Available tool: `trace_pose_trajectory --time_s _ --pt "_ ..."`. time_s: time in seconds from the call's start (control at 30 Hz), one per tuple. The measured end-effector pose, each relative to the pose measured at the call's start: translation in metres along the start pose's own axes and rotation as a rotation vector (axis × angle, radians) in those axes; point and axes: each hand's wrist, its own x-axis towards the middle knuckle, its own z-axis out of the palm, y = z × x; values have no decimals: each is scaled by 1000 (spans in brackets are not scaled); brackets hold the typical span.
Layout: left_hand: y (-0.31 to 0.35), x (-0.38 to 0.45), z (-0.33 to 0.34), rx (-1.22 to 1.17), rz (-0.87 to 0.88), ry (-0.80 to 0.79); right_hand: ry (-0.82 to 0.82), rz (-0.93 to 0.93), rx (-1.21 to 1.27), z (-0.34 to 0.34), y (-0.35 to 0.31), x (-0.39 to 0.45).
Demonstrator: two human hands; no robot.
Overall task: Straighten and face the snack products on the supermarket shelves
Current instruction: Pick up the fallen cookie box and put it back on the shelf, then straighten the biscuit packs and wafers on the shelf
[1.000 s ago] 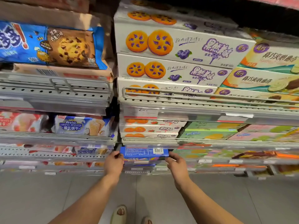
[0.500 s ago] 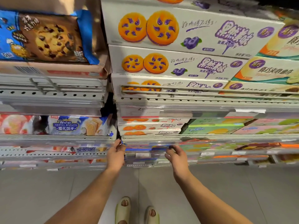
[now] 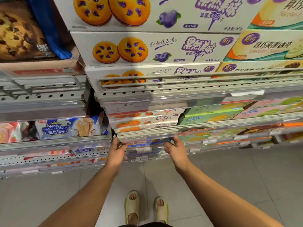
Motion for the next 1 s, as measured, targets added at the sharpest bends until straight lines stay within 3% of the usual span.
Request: trace_pose_trajectory --time_s 0.47,0.6,1.0 --pt "4 -6 13 152 -58 57 99 -11 53 14 0 -12" --pt "-5 -2 12 213 -33 67 165 64 124 15 -1 -13" --pt "8 -10 17 268 -13 30 65 114 217 4 6 -10"
